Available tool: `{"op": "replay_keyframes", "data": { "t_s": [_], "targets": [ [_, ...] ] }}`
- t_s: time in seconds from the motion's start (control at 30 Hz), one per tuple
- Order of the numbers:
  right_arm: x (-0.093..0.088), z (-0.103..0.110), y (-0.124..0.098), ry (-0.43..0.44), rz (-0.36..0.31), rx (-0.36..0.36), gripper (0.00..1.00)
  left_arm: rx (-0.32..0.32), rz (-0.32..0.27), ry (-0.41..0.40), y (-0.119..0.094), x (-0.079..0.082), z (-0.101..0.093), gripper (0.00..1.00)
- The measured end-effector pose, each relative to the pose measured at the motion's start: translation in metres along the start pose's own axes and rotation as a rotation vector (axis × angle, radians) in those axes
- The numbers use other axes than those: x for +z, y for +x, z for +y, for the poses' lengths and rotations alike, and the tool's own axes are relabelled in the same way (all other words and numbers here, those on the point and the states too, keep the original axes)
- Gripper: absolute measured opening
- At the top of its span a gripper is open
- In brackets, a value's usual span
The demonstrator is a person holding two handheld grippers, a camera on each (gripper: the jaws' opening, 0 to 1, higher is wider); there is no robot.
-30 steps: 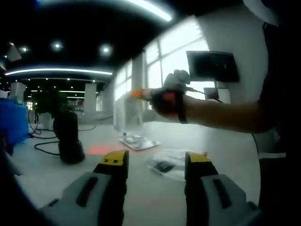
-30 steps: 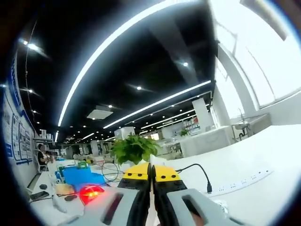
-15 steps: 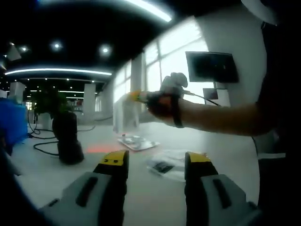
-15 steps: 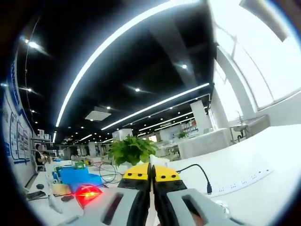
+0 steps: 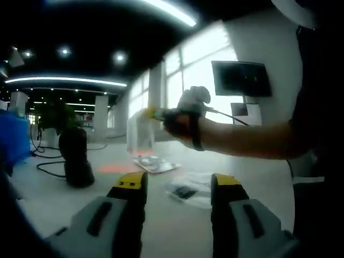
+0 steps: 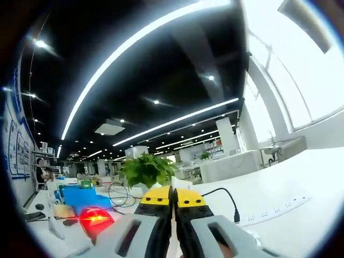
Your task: Clip sheet goods on table flip sheet goods clip sheet goods scan sheet goods put sheet goods back to table
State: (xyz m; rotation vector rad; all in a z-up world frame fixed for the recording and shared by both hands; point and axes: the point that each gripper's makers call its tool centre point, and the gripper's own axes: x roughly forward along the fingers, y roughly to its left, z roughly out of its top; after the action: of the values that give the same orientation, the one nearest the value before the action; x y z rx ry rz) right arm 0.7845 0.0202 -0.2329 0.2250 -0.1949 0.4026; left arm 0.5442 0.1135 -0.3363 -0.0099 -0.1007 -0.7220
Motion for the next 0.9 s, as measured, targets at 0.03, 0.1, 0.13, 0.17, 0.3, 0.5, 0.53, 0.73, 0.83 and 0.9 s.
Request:
{"op": "replay_keyframes", "data": {
  "t_s": [0.03,0.1,0.13,0.17,0.3,0.5,0.53,0.73,0.83,0.9],
  "targets": [
    [-0.001,0.0,0.0,0.002,0.001,0.0,0.0,-0.001,0.0,0.0,0.0,0.0,0.0,0.39],
    [-0.002,-0.001,0.0,0.001,0.003,-0.002,0.0,-0.004,0.001,0.0,0.0,0.0,-0.001,0.39],
    [-0.002,-0.001,0.001,0.004,0.003,0.0,0.0,-0.005,0.0,-0.001,0.0,0.0,-0.001,0.39],
    [-0.002,-0.001,0.001,0.011,0.002,-0.001,0.0,-0.006,-0.002,-0.002,0.0,0.0,-0.001,0.39],
    [-0.002,0.0,0.001,0.009,0.0,-0.006,0.0,-0.01,-0.004,-0.004,-0.001,0.0,-0.001,0.39],
    [-0.006,0.002,0.001,0.005,0.005,-0.009,0.0,-0.011,-0.007,-0.006,-0.001,0.001,-0.001,0.39],
    [-0.007,0.002,0.001,0.006,0.004,-0.009,0.0,-0.011,-0.006,-0.006,-0.001,0.001,-0.001,0.39],
    [-0.008,0.005,0.003,0.014,0.002,-0.013,0.0,-0.011,-0.005,-0.002,-0.002,0.0,-0.001,0.39],
    [-0.009,0.007,0.003,0.014,0.0,-0.01,0.0,-0.011,-0.006,-0.001,-0.002,0.001,-0.001,0.39],
    [-0.01,0.009,0.004,0.016,0.0,-0.009,0.0,-0.01,-0.007,-0.003,-0.002,0.001,-0.001,0.39]
  ]
}}
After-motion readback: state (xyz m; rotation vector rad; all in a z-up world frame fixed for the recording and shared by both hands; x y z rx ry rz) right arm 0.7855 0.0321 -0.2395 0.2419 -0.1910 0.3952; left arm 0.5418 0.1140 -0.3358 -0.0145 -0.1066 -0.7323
